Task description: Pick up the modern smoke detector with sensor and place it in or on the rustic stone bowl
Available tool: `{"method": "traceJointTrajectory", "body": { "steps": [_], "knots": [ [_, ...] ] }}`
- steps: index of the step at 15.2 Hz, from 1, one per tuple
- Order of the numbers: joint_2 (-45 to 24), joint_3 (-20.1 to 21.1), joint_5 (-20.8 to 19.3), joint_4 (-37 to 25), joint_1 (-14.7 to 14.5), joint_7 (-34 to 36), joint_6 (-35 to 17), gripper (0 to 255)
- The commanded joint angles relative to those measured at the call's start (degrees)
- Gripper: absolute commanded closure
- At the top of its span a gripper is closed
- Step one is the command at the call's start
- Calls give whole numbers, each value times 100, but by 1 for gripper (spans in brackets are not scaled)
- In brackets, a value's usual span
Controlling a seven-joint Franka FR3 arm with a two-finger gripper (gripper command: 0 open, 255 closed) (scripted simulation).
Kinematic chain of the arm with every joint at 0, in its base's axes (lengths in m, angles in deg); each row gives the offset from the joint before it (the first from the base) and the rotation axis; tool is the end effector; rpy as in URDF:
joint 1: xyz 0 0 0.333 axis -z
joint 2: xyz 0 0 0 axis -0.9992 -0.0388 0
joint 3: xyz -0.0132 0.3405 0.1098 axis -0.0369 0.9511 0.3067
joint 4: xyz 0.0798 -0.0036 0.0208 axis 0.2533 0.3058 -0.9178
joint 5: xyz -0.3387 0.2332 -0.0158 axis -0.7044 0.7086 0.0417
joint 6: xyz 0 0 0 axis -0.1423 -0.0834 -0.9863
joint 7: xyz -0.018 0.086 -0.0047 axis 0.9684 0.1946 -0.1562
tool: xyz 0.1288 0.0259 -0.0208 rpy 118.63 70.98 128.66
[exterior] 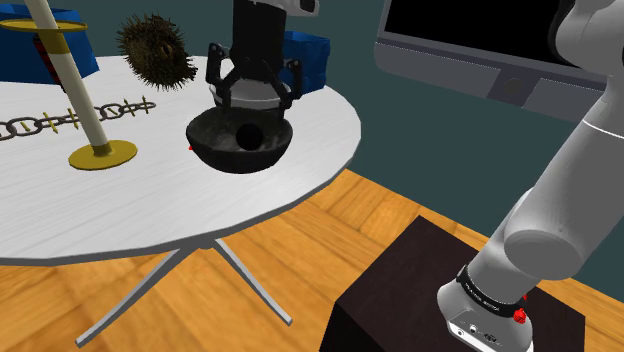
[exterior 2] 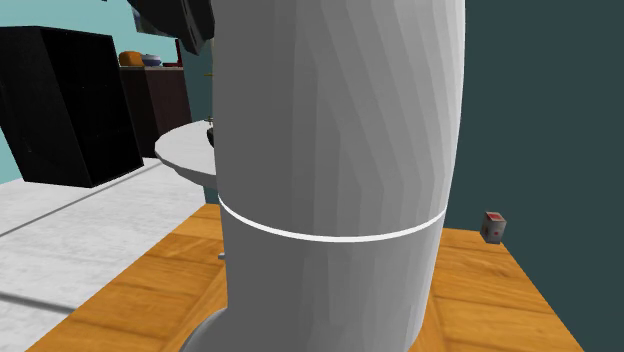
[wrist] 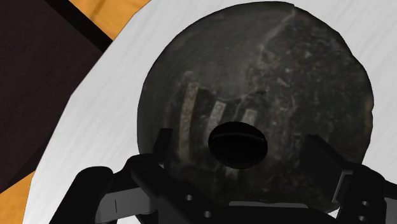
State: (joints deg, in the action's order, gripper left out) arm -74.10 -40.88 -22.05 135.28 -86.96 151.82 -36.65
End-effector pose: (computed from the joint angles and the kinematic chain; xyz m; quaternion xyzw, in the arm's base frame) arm 0.4848 0.3349 0.6251 -0.9042 0.4152 0.0803 0.0604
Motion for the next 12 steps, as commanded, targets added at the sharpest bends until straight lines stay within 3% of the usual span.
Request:
{"method": "traceJointTrajectory", "body": {
  "steps": [1, 4, 12],
  "knots": [
    [-52, -5, -30, -245, 4, 27, 199, 0],
    [-267, -4, -147, -1014, -12, 130, 781, 0],
    [-266, -4, -146, -1013, -12, 130, 779, 0]
  ]
}}
